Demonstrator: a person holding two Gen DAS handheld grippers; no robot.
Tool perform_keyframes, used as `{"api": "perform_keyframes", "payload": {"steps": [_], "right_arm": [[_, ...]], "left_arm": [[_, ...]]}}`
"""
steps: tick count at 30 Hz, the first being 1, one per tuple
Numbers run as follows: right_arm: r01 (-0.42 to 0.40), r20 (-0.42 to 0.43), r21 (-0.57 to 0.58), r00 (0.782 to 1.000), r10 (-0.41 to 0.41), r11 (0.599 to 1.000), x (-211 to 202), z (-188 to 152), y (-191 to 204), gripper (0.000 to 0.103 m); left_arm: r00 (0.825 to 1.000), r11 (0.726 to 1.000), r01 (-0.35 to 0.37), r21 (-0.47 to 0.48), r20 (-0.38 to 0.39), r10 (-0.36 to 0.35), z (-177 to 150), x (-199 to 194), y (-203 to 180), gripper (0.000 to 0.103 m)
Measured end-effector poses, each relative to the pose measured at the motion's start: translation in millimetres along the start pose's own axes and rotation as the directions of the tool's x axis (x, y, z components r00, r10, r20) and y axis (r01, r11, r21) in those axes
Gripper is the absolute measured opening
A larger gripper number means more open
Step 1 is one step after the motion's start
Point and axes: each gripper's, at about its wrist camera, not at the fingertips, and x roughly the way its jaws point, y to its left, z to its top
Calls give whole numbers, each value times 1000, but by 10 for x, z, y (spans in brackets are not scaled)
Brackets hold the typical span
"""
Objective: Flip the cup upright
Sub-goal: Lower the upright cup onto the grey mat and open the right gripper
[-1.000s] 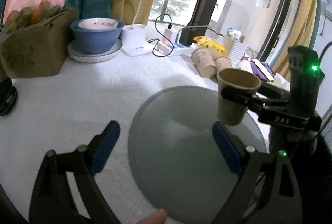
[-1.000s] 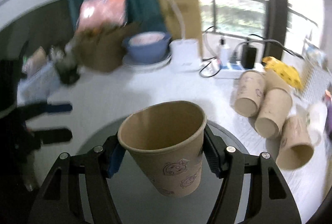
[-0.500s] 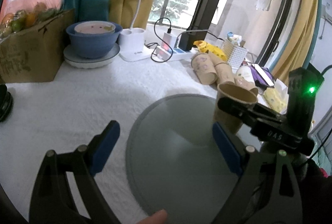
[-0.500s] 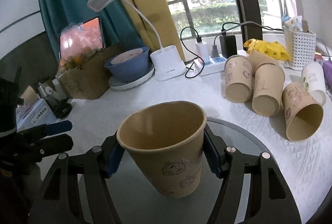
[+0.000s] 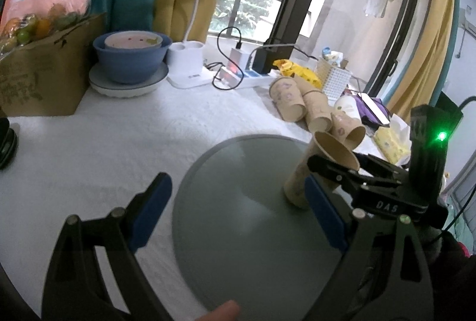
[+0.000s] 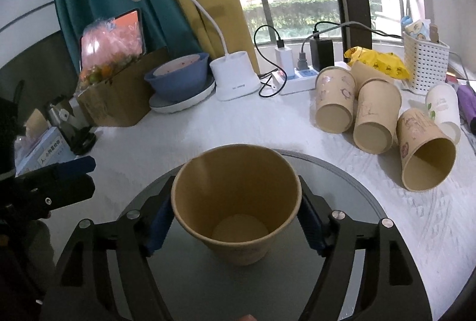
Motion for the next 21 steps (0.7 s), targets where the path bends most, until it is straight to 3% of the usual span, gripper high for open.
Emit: {"api": "perform_keyframes", "payload": {"steps": [14, 21], "right_arm": [[46, -41, -47, 998, -48, 998, -169, -120, 157, 82], [58, -17, -45, 998, -59, 997, -357, -171, 231, 82]], "left_arm": [[999, 1000, 6, 29, 50, -8, -88, -275, -160, 92], [996, 998, 12, 55, 84, -17, -150, -483, -279, 92]]}}
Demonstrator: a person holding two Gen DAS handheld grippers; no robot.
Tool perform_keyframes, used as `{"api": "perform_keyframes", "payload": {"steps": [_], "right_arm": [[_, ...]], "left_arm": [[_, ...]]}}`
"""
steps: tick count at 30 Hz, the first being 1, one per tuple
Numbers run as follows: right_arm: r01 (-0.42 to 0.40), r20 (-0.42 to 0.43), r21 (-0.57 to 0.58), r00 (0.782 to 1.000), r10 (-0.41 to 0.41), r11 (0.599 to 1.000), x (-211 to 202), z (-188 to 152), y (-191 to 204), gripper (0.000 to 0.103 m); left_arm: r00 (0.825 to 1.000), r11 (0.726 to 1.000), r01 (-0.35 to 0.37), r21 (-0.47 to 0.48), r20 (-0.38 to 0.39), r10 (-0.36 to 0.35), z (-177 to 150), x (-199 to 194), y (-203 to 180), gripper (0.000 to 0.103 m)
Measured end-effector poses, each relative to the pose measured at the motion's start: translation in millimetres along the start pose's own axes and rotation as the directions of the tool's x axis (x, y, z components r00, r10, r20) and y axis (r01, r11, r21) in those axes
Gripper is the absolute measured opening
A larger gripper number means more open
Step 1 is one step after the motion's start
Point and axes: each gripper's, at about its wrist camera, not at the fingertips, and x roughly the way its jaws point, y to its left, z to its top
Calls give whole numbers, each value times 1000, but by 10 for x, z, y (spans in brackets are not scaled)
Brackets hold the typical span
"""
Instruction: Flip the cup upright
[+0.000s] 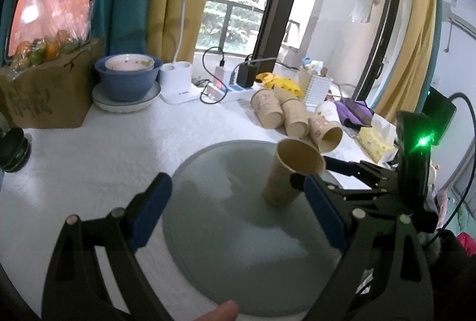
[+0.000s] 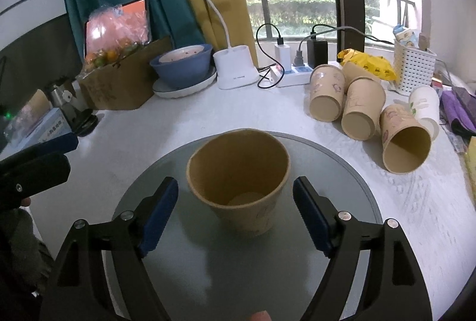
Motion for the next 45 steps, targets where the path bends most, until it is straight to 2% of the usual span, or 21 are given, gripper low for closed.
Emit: {"api": "perform_keyframes", "payload": {"steps": [12, 19, 24, 33, 45], "right_arm": [[42, 74, -12, 996, -40, 999, -549, -72, 136, 82], [69, 123, -24, 990, -66, 997, -899, -74, 263, 82], [94, 170, -30, 982, -88, 995, -1196, -49, 328, 82], [143, 257, -27, 957, -131, 989, -1702, -11, 434, 82], [156, 287, -22, 947, -144, 987, -1835, -14, 439, 82]], "left_arm": [[998, 999, 3, 40, 66, -6, -51, -315, -234, 92], [993, 997, -31, 64, 112, 24, -64, -521, -351, 92], [986, 995, -48, 87, 162, 33, -47, -683, -445, 92], [962, 986, -140, 86, 249, 115, -26, -928, -548, 92], [954, 981, -153, 117, 277, 115, -24, -1045, -630, 92]]}}
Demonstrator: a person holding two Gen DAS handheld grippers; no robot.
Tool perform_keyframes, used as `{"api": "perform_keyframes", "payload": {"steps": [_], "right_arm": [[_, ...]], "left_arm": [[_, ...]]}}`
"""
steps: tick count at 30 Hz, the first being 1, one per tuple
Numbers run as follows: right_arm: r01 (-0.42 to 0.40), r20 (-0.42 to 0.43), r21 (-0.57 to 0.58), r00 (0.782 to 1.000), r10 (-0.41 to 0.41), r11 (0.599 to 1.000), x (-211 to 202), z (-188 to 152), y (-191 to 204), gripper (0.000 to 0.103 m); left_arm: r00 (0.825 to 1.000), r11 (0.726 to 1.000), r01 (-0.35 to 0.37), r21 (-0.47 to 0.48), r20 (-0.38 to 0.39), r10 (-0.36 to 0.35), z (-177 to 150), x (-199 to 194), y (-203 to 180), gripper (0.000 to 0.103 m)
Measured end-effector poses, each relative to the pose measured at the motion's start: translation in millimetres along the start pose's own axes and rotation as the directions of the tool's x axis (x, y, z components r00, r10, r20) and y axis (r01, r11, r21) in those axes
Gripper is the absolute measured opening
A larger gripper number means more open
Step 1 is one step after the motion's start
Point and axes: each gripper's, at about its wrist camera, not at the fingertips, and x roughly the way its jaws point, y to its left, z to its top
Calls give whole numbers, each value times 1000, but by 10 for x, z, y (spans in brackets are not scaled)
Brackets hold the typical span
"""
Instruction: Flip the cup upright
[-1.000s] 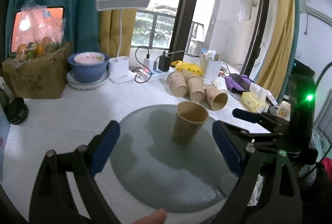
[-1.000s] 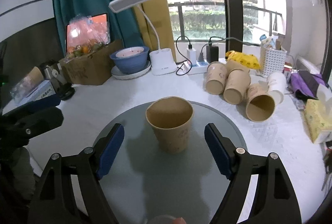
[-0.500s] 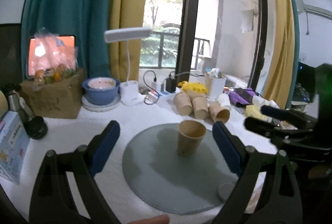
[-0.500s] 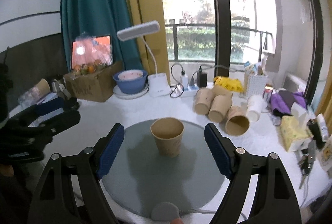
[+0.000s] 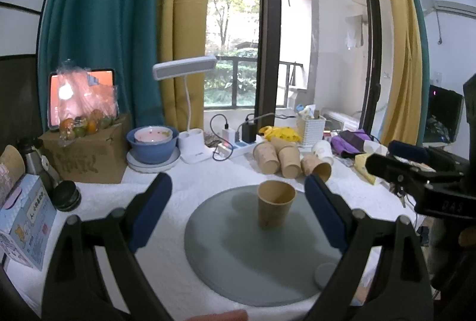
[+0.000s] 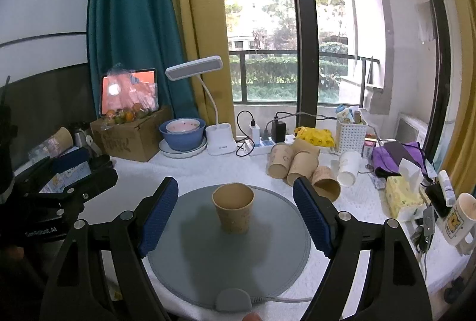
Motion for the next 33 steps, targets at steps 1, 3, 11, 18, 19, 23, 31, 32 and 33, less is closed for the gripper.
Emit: {"api": "perform_keyframes", "payload": {"steps": [1, 3, 11, 18, 19, 23, 31, 32, 33], "right_arm": [[-1, 1, 0, 1000, 1, 1000, -4, 0, -3, 82], [-1, 3, -1, 1000, 1, 1000, -12, 1, -9, 82], [-4, 6, -3, 1000, 4, 1000, -24, -5, -5, 82], [-4, 5, -5, 1000, 4, 1000, -17, -8, -6, 82], [-5, 6, -6, 1000, 5, 1000, -17, -10, -7, 82], [-7, 6, -9, 1000, 7, 1000, -14, 1, -3, 82], [-11, 8, -13, 1000, 11, 1000, -33, -5, 13, 82], [-11, 8, -13, 1000, 11, 1000, -33, -4, 13, 82], [-11, 8, -13, 1000, 12, 1000, -31, -4, 12, 82]], "left_arm": [[1000, 1000, 1, -1, 0, -1, 0, 4, 6, 92], [1000, 1000, 5, -4, -2, -5, -8, 12, 8, 92], [1000, 1000, 11, -3, -4, -11, -7, 10, -21, 92], [1000, 1000, 21, 4, -1, -21, -13, -3, -56, 92], [1000, 1000, 24, 5, 0, -24, -16, -9, -60, 92], [1000, 1000, 31, 7, 2, -31, -20, -22, -64, 92], [999, 999, 34, 8, 7, -34, -12, -36, -61, 92], [999, 999, 34, 8, 5, -34, -10, -36, -61, 92], [999, 999, 35, 7, 4, -35, -7, -37, -58, 92]]}}
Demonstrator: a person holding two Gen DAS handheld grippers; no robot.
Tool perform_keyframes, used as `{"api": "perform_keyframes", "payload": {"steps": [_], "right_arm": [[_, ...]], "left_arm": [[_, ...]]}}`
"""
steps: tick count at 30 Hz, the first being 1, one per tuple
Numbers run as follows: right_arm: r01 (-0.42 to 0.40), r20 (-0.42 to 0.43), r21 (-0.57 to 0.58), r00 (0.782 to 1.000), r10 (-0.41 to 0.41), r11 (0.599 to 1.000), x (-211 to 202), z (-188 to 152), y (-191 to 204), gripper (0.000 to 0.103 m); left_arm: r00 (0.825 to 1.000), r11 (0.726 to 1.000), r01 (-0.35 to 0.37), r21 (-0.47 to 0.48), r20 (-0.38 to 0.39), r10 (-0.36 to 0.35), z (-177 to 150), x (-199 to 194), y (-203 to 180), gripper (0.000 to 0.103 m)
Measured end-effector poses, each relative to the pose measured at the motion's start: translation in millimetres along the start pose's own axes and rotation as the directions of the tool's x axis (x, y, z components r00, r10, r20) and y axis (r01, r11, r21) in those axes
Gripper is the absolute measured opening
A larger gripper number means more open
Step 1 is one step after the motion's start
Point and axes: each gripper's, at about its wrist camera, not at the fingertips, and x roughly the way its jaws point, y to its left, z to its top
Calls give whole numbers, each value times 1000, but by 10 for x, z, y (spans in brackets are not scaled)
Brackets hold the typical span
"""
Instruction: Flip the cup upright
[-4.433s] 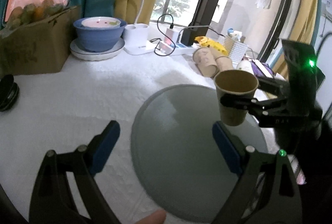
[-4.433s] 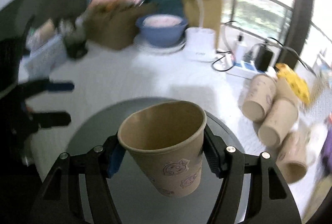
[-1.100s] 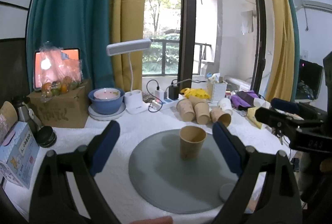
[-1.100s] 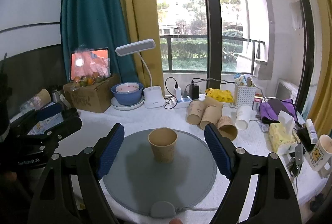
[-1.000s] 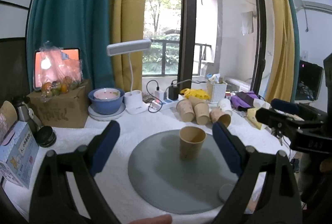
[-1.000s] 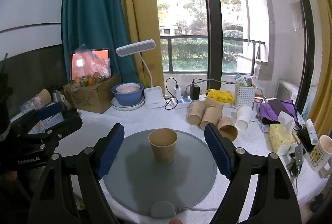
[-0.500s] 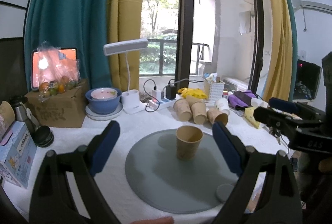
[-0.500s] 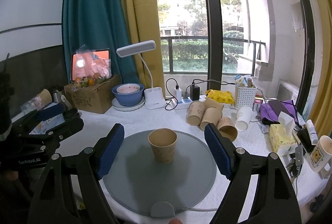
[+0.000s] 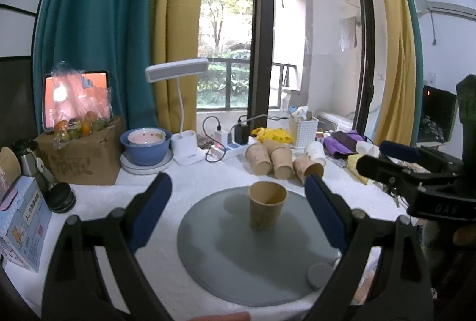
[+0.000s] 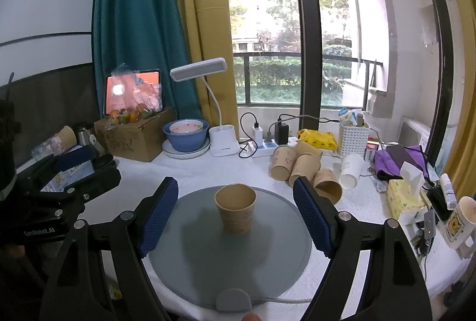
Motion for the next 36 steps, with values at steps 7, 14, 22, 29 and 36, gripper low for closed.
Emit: {"api": "perform_keyframes", "payload": {"steps": [7, 14, 22, 29, 36], "right_arm": [[-3, 1, -3, 1000, 3, 1000, -4, 1, 18, 82], [-3, 0, -3, 1000, 3, 1000, -6, -2, 25, 82], [-6, -1, -3, 1000, 6, 1000, 1, -3, 36, 82], [-7, -2, -3, 1000, 6, 1000, 2, -8, 45, 82], [-6, -2, -4, 1000, 6, 1000, 3, -6, 47, 82]], "left_arm": [[1000, 1000, -3, -2, 5, 3, 6, -9, 0, 92], [1000, 1000, -4, -3, 8, 4, 9, -13, 10, 92], [1000, 1000, -5, -5, 9, 5, 16, -17, 17, 92], [1000, 1000, -1, -9, 5, 1, 16, -14, 11, 92], [1000, 1000, 2, -8, 4, -2, 14, -4, -5, 92]]}}
